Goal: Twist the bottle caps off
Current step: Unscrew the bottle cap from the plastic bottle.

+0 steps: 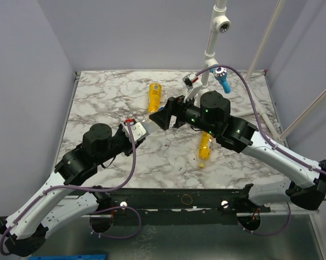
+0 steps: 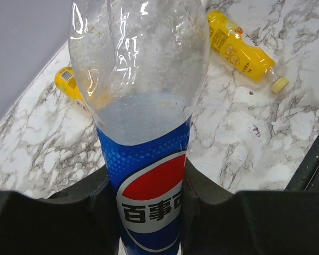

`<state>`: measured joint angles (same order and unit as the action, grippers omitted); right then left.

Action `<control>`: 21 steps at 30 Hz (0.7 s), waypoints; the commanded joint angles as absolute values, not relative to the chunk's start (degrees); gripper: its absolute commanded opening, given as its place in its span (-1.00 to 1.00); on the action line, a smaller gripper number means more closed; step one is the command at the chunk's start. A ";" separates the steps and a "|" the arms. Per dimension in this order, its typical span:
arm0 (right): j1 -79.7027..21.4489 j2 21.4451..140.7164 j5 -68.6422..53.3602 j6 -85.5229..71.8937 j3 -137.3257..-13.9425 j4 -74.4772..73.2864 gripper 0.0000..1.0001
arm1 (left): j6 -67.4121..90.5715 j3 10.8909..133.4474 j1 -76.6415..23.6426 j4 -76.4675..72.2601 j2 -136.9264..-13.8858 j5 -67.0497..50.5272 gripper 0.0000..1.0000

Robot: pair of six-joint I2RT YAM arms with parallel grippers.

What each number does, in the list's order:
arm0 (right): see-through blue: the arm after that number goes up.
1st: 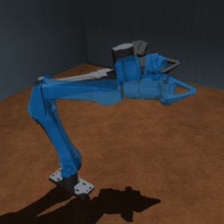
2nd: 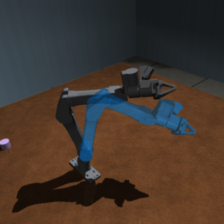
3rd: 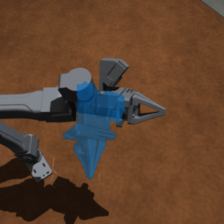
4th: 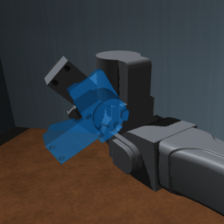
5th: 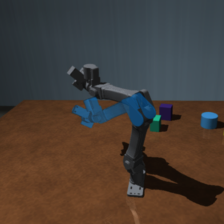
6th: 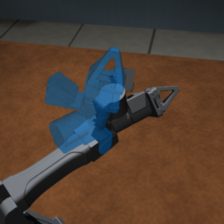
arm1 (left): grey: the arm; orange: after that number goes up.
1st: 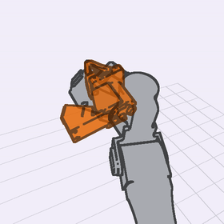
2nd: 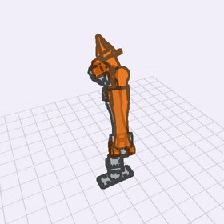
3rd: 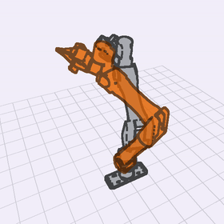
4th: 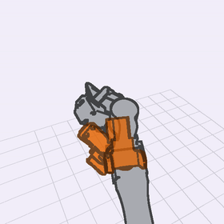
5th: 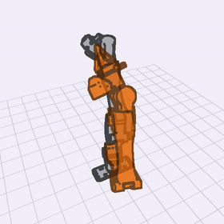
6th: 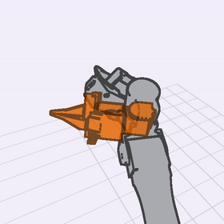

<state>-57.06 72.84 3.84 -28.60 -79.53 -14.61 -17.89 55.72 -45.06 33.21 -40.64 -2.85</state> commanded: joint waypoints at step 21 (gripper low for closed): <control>-57.20 78.16 3.24 -28.00 -86.13 -10.53 -0.96 | -7.44 56.97 -44.83 22.69 -46.26 -5.87 0.98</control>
<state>-56.95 77.17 2.28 -29.47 -84.38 -11.70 -12.84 53.80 -44.84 25.69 -44.91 -4.19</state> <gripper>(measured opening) 0.332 0.985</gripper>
